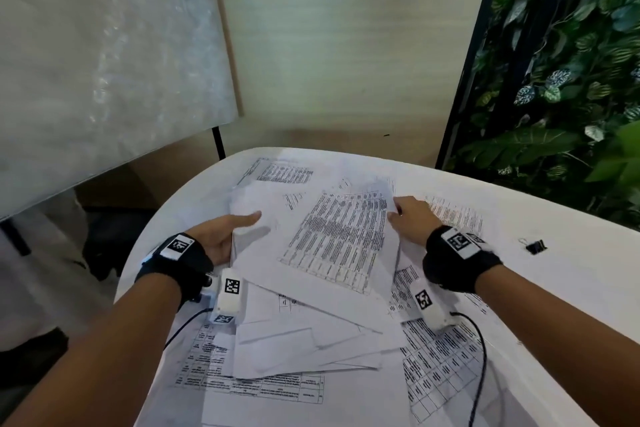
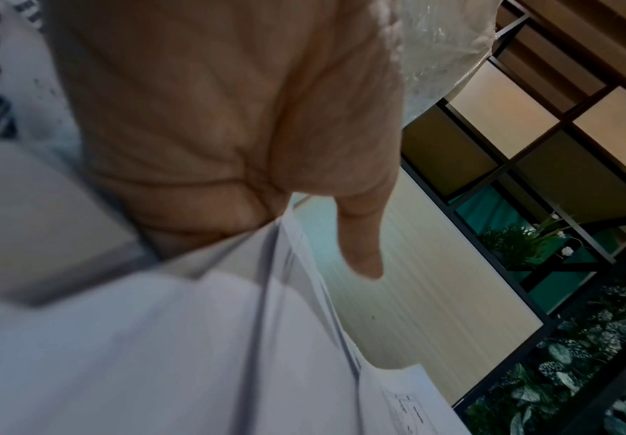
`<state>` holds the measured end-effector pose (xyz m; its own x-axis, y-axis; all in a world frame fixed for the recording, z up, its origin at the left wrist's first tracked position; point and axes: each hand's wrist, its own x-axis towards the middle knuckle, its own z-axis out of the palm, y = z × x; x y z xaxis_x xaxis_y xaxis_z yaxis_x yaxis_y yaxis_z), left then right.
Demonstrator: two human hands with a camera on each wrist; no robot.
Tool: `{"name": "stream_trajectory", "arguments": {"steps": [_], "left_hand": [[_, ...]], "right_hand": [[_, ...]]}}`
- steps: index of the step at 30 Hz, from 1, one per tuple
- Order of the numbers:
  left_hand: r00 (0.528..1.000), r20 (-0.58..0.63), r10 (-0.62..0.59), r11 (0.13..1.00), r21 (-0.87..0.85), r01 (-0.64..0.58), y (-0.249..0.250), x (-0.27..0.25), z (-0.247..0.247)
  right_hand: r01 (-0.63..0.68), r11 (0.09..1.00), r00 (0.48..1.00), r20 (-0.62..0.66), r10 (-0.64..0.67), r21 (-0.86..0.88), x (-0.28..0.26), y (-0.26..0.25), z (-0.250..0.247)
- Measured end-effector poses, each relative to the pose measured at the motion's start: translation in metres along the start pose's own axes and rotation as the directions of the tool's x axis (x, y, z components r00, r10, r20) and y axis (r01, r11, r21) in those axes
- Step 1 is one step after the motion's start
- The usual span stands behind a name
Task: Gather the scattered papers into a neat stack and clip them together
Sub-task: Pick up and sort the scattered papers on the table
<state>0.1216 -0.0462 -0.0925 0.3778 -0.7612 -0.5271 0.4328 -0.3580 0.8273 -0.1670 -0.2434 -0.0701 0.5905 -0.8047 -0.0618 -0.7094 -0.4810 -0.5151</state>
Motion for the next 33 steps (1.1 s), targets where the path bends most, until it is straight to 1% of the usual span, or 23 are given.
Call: {"name": "stream_trajectory", "arguments": {"steps": [1,3,5,7,9,11,13,15,16,18,20,22,23,24,25,27,28,29,30,31,33], "left_hand": [[1.000,-0.015,-0.020,0.998,0.065,0.021,-0.001,-0.002,0.001],[0.998,-0.063,-0.018,0.980,0.198,0.030,-0.001,-0.005,0.001],[0.998,-0.058,-0.012,0.973,0.230,0.025,-0.002,0.003,-0.009],[0.999,-0.035,-0.032,0.969,0.244,0.039,-0.004,0.019,-0.023],[0.999,-0.027,-0.037,0.965,0.260,0.042,-0.004,0.014,-0.019],[0.999,-0.051,-0.006,0.964,0.265,0.019,-0.001,0.000,-0.008],[0.998,-0.062,0.018,0.969,0.246,-0.002,-0.001,-0.005,-0.003],[0.998,-0.061,0.021,0.977,0.215,-0.008,-0.002,-0.002,-0.006],[0.998,-0.063,0.024,0.980,0.200,-0.011,-0.002,-0.001,-0.005],[0.997,-0.072,0.015,0.990,0.144,-0.005,-0.003,0.000,-0.005],[0.999,-0.032,-0.009,0.997,0.076,0.011,-0.002,-0.001,-0.002],[1.000,0.030,0.001,0.997,0.080,-0.003,-0.001,-0.003,0.001],[0.999,0.037,0.023,0.993,0.116,-0.027,-0.001,-0.004,0.000],[0.998,0.034,0.048,0.987,0.149,-0.053,-0.002,-0.003,-0.001],[0.998,0.033,0.062,0.984,0.165,-0.066,-0.002,-0.003,-0.001],[0.997,0.019,0.071,0.983,0.170,-0.073,-0.003,-0.001,-0.005],[0.998,0.011,0.070,0.983,0.170,-0.071,-0.004,-0.001,-0.006],[0.998,0.011,0.067,0.984,0.164,-0.068,-0.004,0.000,-0.007],[0.998,0.007,0.068,0.985,0.156,-0.068,-0.005,0.002,-0.009],[0.998,0.008,0.066,0.986,0.151,-0.066,-0.005,0.003,-0.010],[0.998,0.015,0.064,0.986,0.156,-0.066,-0.005,0.003,-0.010]], "right_hand": [[-0.007,0.990,0.998,-0.056,-0.001,-0.138,0.004,-0.001,0.001],[-0.005,0.974,0.982,-0.184,-0.038,-0.228,0.003,-0.007,-0.006],[-0.031,0.976,0.963,-0.267,-0.029,-0.216,0.011,-0.002,-0.013],[-0.038,0.982,0.958,-0.286,-0.017,-0.186,0.021,0.001,-0.019],[-0.003,0.990,0.968,-0.250,-0.032,-0.139,0.028,0.001,-0.021],[0.036,0.991,0.990,-0.133,-0.054,-0.131,0.033,-0.005,-0.017],[0.008,0.992,0.999,0.048,-0.002,-0.124,0.031,-0.014,-0.012],[-0.068,0.986,0.983,0.161,0.092,-0.150,0.031,-0.023,-0.004],[-0.096,0.981,0.979,0.161,0.124,-0.170,0.032,-0.026,0.000],[-0.140,0.971,0.981,0.107,0.163,-0.196,0.032,-0.033,0.009],[-0.136,0.976,0.986,0.069,0.149,-0.172,0.029,-0.042,0.016],[-0.115,0.986,0.989,0.084,0.125,-0.123,0.025,-0.052,0.025],[-0.099,0.992,0.990,0.089,0.105,-0.073,0.024,-0.056,0.031],[-0.103,0.995,0.986,0.130,0.104,-0.013,0.023,-0.060,0.038],[-0.092,0.993,0.981,0.178,0.077,0.079,0.020,-0.062,0.043],[-0.085,0.965,0.972,0.234,0.025,0.250,0.018,-0.061,0.046],[-0.079,0.958,0.974,0.226,0.016,0.274,0.018,-0.056,0.041],[-0.069,0.959,0.984,0.178,0.019,0.275,0.021,-0.049,0.034],[-0.085,0.967,0.991,0.119,0.058,0.238,0.025,-0.040,0.023],[-0.130,0.973,0.991,0.045,0.124,0.189,0.030,-0.029,0.011],[-0.292,0.956,0.954,-0.065,0.293,0.023,0.040,0.001,-0.012]]}}
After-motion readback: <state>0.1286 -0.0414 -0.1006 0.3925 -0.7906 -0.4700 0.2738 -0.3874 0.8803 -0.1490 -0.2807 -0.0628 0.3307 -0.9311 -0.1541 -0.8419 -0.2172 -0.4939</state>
